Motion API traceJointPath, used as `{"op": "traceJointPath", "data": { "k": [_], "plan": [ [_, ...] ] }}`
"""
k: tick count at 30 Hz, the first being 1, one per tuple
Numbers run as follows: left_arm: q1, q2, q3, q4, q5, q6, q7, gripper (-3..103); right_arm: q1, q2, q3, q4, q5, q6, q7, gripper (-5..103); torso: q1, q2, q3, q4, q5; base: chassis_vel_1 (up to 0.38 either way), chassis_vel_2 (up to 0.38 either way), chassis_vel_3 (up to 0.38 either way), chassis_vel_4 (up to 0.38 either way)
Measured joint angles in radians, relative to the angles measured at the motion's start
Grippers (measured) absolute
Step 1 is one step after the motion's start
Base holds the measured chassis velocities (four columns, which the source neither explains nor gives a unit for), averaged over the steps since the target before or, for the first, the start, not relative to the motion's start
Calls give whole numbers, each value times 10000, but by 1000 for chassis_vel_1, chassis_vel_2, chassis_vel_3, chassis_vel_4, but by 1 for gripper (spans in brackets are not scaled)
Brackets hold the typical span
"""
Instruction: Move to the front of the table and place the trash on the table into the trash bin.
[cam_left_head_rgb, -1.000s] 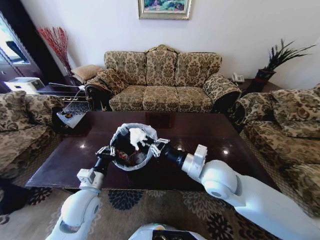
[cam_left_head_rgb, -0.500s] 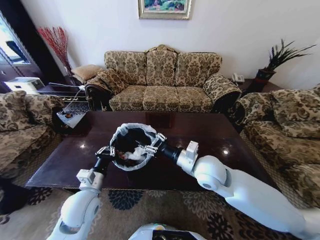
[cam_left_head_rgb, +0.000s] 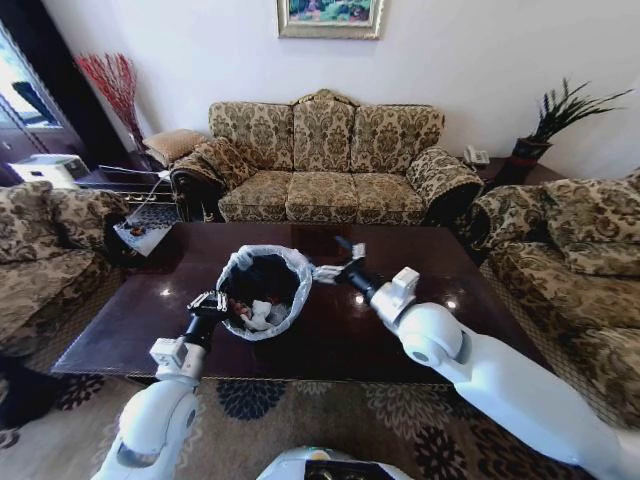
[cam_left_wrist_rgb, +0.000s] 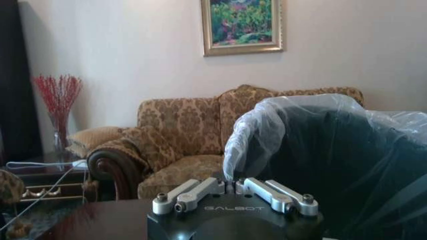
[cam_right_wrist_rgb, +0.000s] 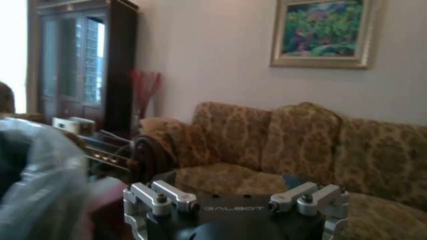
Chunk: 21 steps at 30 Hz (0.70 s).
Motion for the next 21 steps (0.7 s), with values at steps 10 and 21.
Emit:
{"op": "traceJointPath", "data": {
  "k": [10,21],
  "plan": [
    [-12,-22,-59,-48,-37,55,-10,3,-4574,997,4575,-671,-629,-284,-701,100,-1,1,-1,-2,2,0,0,0,0],
    [-10,-104,7,73,-1,57,-6,3,-6140,2617,5513,-3021,-1527,458,-1741,100,-1,1,-1,0,1,0,0,0,0]
  ]
}}
